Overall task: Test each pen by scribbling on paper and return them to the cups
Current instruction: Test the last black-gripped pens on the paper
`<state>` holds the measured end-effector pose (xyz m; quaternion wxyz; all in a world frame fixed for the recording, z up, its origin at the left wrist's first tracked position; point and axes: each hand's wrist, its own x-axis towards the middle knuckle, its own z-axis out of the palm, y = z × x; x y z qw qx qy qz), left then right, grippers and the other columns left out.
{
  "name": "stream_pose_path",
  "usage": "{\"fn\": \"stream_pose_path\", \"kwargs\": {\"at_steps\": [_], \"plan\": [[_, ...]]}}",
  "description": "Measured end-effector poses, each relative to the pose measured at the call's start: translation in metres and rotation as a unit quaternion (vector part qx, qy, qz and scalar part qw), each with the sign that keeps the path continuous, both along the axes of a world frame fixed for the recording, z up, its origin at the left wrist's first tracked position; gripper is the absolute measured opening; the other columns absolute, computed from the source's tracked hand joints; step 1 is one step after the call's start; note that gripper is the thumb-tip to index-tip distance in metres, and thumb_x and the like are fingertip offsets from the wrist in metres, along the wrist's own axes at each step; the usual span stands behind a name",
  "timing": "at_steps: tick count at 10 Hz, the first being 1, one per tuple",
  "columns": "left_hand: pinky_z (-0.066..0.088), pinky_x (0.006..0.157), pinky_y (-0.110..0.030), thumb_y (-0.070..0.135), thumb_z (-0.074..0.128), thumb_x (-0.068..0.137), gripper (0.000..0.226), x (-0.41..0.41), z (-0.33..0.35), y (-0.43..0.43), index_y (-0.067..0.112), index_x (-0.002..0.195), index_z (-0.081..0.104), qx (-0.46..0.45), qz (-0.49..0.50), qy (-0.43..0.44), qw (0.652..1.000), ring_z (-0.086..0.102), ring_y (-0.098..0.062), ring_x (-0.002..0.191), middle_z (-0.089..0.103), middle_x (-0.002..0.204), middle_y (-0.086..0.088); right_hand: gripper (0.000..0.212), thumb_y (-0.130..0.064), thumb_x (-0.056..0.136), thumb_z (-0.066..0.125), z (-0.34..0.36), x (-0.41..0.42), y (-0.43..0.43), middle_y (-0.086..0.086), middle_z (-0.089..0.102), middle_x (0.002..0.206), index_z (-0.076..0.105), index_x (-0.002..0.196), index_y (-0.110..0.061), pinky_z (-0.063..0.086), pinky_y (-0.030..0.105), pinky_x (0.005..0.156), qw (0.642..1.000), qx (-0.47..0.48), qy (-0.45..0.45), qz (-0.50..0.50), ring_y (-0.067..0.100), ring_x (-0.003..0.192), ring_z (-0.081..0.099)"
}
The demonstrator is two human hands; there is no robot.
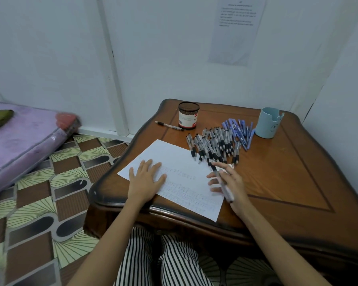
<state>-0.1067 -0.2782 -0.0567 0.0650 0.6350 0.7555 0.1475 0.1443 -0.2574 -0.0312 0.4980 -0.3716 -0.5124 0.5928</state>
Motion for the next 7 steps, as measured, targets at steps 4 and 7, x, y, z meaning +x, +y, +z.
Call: {"fn": "stream_pose_path", "kwargs": {"at_steps": [4,7], "plan": [[-0.004,0.115,-0.049,0.052,0.032,0.097,0.053,-0.001,0.0,0.0,0.033,0.146,0.027,0.002,0.0,-0.001,1.0,0.003,-0.017,0.146,0.015,0.158,0.003,0.044,-0.025,0.095,0.046,-0.003,-0.01,-0.022,-0.007,0.039,0.034,0.054,0.056,-0.007,0.023,0.014,0.033,0.996,0.014,-0.089,0.011,0.004,0.027,0.029],[-0.003,0.115,-0.049,0.051,0.032,0.097,0.053,0.0,0.001,0.0,0.033,0.146,0.027,0.003,-0.003,-0.002,1.0,0.004,-0.017,0.146,0.015,0.158,0.002,0.039,-0.029,0.077,0.073,-0.009,-0.005,-0.029,-0.004,0.054,0.043,0.05,0.049,-0.013,0.041,0.023,0.051,0.973,0.085,-0.205,0.067,0.005,0.043,0.052]]}}
